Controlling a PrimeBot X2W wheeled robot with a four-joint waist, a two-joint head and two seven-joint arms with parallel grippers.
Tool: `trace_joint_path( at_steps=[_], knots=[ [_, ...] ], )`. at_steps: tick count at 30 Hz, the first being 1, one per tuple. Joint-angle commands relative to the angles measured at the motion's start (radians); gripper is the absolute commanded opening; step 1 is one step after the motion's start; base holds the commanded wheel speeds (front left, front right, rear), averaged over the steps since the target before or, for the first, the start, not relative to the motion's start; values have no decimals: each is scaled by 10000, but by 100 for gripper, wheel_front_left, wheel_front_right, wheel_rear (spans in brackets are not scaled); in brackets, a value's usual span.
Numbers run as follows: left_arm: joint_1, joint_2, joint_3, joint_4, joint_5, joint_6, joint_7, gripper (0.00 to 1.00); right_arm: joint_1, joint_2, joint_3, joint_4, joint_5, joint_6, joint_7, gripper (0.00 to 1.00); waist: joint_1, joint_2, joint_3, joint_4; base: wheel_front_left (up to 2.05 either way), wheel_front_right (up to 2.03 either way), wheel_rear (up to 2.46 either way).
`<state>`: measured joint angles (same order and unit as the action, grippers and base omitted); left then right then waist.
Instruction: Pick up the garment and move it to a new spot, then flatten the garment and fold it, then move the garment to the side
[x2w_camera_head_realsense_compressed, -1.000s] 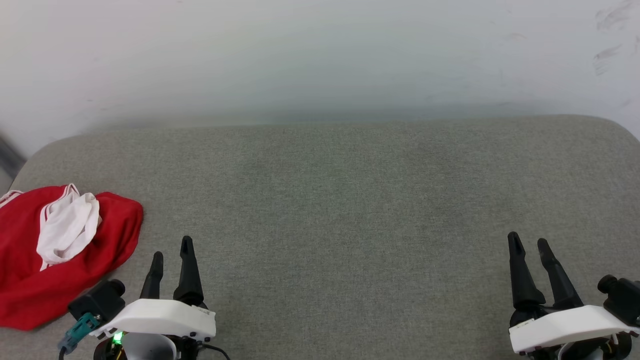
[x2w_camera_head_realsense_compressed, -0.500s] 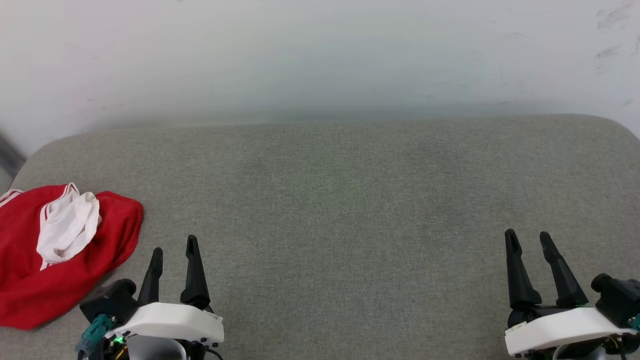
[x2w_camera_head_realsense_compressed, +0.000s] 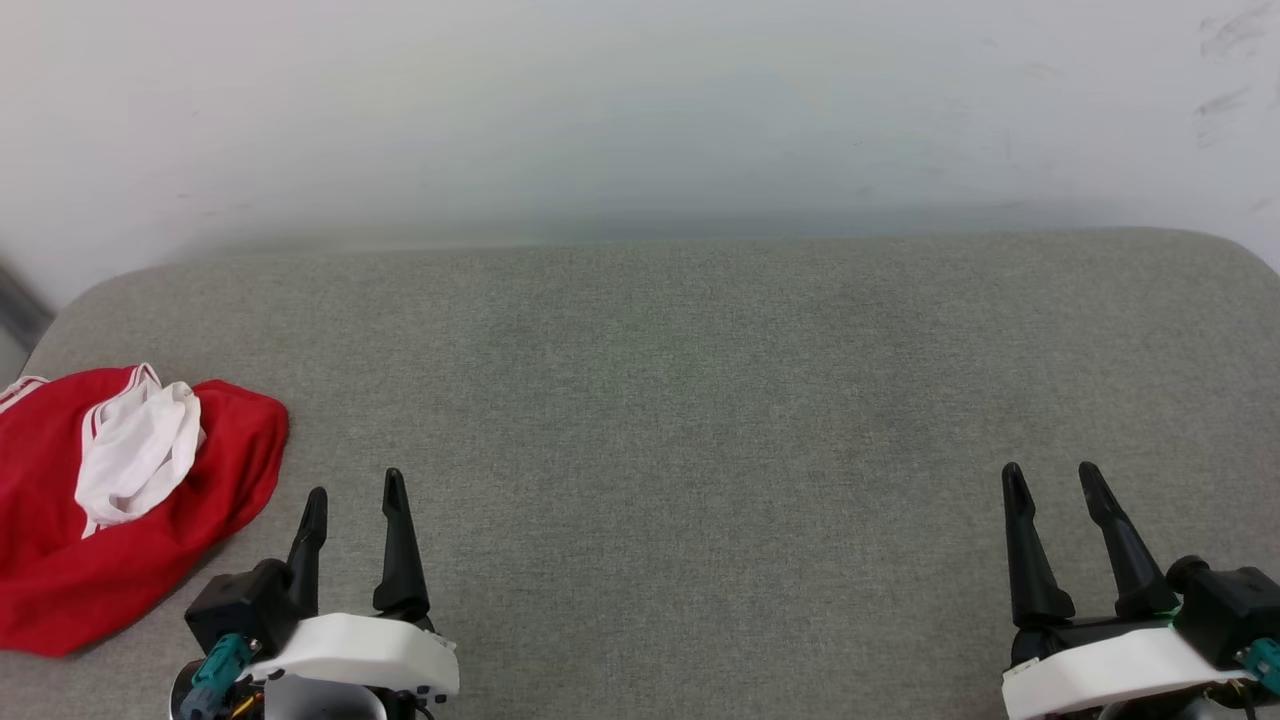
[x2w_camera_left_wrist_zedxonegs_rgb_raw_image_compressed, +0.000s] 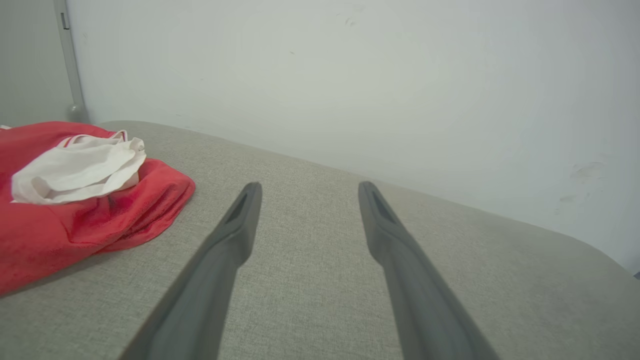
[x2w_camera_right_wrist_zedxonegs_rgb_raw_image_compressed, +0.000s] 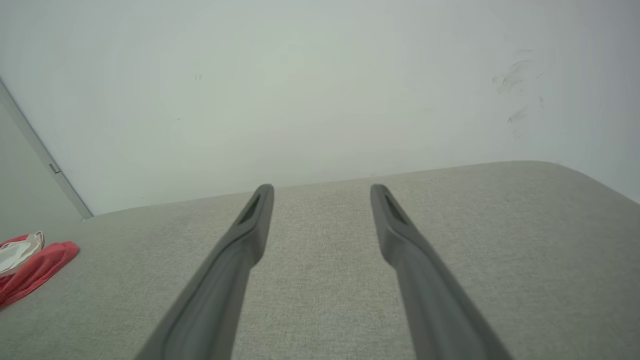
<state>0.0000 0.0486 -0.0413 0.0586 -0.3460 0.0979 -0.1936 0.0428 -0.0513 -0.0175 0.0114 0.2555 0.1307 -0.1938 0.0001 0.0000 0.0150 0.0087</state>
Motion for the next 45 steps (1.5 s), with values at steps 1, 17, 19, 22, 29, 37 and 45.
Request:
trace_joint_path(
  at_steps=[1, 17, 19, 22, 29, 37, 45],
  knots=[
    [45, 22, -24, -96, 191, 20, -76, 100, 61, 12, 16, -117, -212, 0, -70, 100, -1, 0, 2, 0, 0, 0, 0],
    [207, 23, -169, -107, 1278, -50, -412, 100, 239, 16, 30, -269, -1176, 0, -396, 100, -1, 0, 14, -4, 0, 0, 0],
    [223, 23, -186, -109, 1420, -60, -438, 100, 277, 16, 27, -291, -1290, 0, -450, 100, -1, 0, 12, -5, 0, 0, 0],
    [247, 23, -212, -102, 1618, -50, -504, 100, 318, 17, 32, -325, -1492, 0, -489, 100, -1, 0, 14, -3, 0, 0, 0],
    [310, 24, -290, -28, 2140, -5, -669, 100, 403, 19, 35, -388, -1935, 0, -670, 100, -1, 0, -5, 11, 0, 0, 0],
    [323, 25, -267, 67, 2240, -52, -722, 100, 422, 20, -8, -293, -1757, 0, -722, 100, -1, 0, -27, 4, 0, 0, 0],
    [306, 23, -256, 141, 2207, -46, -722, 100, 425, 20, -64, -203, -1456, -1, -720, 100, -1, 0, -44, 12, 0, 0, 0]
  ],
)
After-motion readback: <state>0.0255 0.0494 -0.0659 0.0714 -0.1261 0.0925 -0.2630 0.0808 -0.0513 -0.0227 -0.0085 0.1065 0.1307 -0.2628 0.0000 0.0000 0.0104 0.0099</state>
